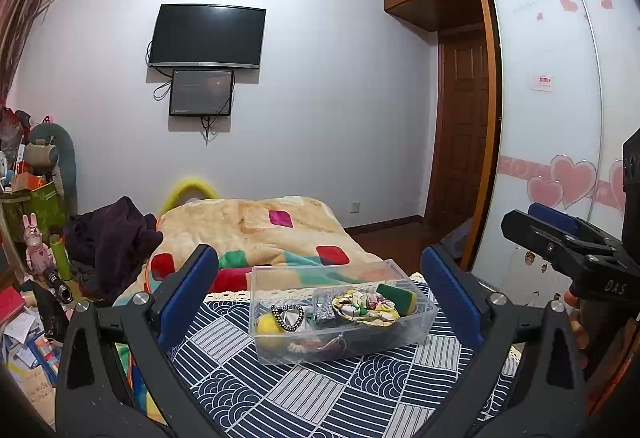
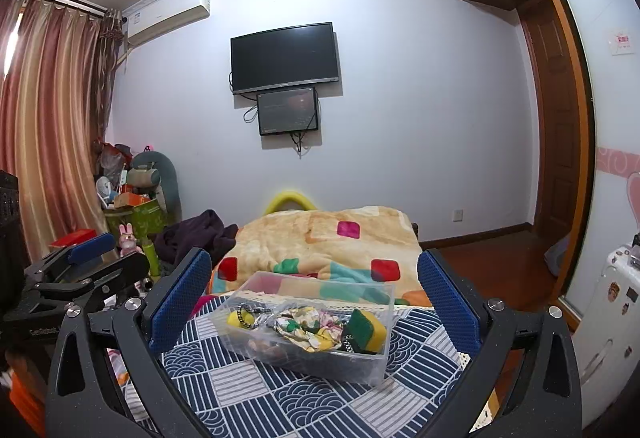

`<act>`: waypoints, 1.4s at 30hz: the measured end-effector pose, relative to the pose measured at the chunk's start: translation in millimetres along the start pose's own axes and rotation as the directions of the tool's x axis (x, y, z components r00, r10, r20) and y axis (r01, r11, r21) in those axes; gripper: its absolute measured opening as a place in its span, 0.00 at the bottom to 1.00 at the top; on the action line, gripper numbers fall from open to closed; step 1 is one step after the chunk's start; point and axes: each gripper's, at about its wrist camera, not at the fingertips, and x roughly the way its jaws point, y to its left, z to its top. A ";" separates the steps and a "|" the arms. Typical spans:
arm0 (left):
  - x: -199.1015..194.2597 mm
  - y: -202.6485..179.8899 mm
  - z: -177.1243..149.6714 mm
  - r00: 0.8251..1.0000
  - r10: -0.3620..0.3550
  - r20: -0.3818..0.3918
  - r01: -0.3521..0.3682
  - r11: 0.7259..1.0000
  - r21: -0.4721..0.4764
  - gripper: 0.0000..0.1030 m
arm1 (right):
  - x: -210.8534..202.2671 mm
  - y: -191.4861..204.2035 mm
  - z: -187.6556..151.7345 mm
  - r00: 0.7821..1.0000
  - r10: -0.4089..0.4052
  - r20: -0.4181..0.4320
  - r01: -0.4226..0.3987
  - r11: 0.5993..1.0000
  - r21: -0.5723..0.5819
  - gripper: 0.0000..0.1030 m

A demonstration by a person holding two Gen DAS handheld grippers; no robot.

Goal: Organize soft objects

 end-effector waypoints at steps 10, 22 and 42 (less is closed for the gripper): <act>-0.3 0.3 0.0 1.000 -0.003 0.000 0.003 1.000 -0.005 1.00 | -1.3 1.1 0.3 1.000 0.003 -0.002 -0.003 1.000 -0.002 1.00; -3.0 -3.3 0.9 1.000 -0.010 0.007 0.010 1.000 0.002 1.00 | -2.4 2.3 1.3 1.000 0.004 -0.003 -0.004 1.000 -0.006 1.00; -1.6 -2.0 1.2 1.000 -0.015 -0.009 0.015 1.000 -0.001 1.00 | 1.4 -0.2 -0.4 1.000 0.007 -0.011 -0.008 1.000 -0.012 1.00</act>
